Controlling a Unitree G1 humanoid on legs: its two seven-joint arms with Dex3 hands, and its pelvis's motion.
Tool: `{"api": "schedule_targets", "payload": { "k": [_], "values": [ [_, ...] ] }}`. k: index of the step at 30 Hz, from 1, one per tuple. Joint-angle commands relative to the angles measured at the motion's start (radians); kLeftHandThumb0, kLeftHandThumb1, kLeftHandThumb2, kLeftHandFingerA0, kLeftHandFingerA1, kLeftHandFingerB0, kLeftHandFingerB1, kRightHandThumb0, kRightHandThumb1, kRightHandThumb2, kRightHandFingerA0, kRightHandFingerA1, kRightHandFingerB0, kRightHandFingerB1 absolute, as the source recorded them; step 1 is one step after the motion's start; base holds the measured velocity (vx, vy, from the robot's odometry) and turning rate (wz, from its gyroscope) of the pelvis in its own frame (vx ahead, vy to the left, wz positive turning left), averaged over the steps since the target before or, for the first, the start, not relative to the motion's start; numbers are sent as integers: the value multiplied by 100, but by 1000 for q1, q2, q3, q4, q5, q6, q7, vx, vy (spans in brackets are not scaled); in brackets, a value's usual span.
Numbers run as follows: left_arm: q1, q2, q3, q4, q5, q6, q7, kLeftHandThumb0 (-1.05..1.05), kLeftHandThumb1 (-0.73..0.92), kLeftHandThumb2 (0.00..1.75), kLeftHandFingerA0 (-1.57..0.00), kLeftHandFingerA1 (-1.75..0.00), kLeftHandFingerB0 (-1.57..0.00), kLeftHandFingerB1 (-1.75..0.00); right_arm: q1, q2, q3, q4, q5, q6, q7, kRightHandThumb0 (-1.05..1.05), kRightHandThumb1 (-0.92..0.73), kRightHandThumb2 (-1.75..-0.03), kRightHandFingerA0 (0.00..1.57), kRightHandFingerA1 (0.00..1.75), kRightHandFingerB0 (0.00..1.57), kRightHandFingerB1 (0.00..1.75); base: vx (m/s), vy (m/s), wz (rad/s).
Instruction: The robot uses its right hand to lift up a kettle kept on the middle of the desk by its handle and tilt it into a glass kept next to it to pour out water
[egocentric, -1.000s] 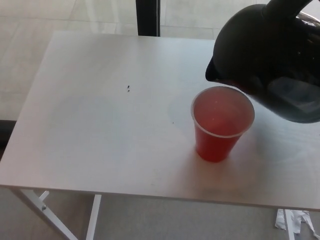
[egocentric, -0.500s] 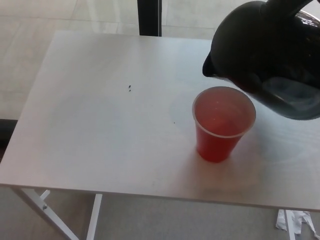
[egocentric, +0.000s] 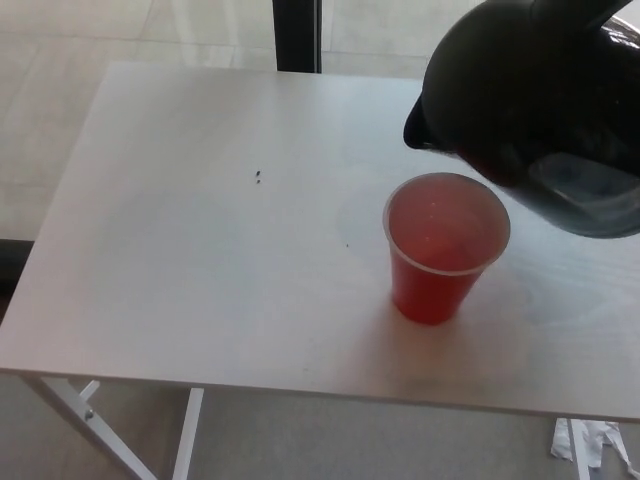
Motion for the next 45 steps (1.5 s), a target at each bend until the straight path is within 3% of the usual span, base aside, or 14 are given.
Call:
{"api": "schedule_targets", "payload": {
  "k": [1,4,5,6,12,17,27,28,34,35,40,43,44,45],
  "values": [
    [5,23,4,2,-2,3,0,-105,75,86,-56,-81,-39,-129,1,-40,-31,-29,11,-68,-8,-18,-58,-105,90,175,72,154,0,0,0],
    [-1,27,11,6,-9,13,-4,-105,75,85,-57,-80,-38,-129,-1,-44,-39,-42,17,-53,4,-17,-56,-108,90,175,72,156,0,0,0],
    [-2,26,15,6,-12,17,0,-105,75,85,-60,-80,-40,-128,-2,-43,-41,-49,15,-39,7,-25,-54,-114,120,140,95,124,0,0,0],
    [0,25,15,7,-9,16,4,-105,75,84,-61,-80,-41,-126,-2,-54,-45,-33,19,-68,5,-17,-59,-104,89,175,78,129,0,0,0],
    [-2,29,8,8,3,7,14,-105,76,86,-59,-79,-42,-125,-2,-80,-48,-1,22,-103,8,-19,-71,-72,86,145,77,72,0,0,0],
    [5,32,17,4,-10,11,-6,-105,74,86,-56,-80,-41,-126,34,-75,-68,-77,48,-84,49,-16,-51,-114,85,175,76,155,0,0,0],
    [9,31,17,0,-1,7,7,-105,76,85,-58,-79,-40,-126,71,-80,-85,-101,68,-114,70,-16,-52,-118,87,175,74,155,0,0,0],
    [8,31,17,-2,-3,16,9,-105,75,86,-57,-79,-40,-126,72,-79,-85,-104,67,-112,72,-23,-52,-115,117,139,94,123,0,0,0],
    [0,29,27,4,-13,25,12,-105,76,85,-59,-78,-40,-126,76,-78,-75,-83,45,-157,45,-16,-56,-106,89,175,73,152,0,0,0],
    [0,31,25,2,-10,26,8,-105,77,85,-58,-78,-39,-127,77,-81,-70,-67,36,-168,36,-16,-66,-83,88,169,83,99,0,0,0],
    [-6,37,22,2,-7,25,5,-105,77,86,-57,-79,-39,-128,96,-78,-75,-70,40,-201,36,-19,-66,-88,85,175,78,130,0,0,0],
    [-6,38,22,4,-7,16,0,-105,78,85,-58,-78,-37,-126,88,-83,-67,-69,23,-184,39,-18,-72,-73,90,159,80,80,0,0,0],
    [-7,38,23,5,-8,16,-1,-105,78,85,-58,-78,-37,-126,86,-83,-66,-66,21,-182,38,-18,-72,-73,90,159,80,80,0,0,0],
    [-9,39,24,6,-8,20,2,-105,76,86,-58,-76,-38,-123,85,-82,-64,-74,20,-186,40,-15,-59,-96,85,175,70,139,0,0,0]
  ]
}}
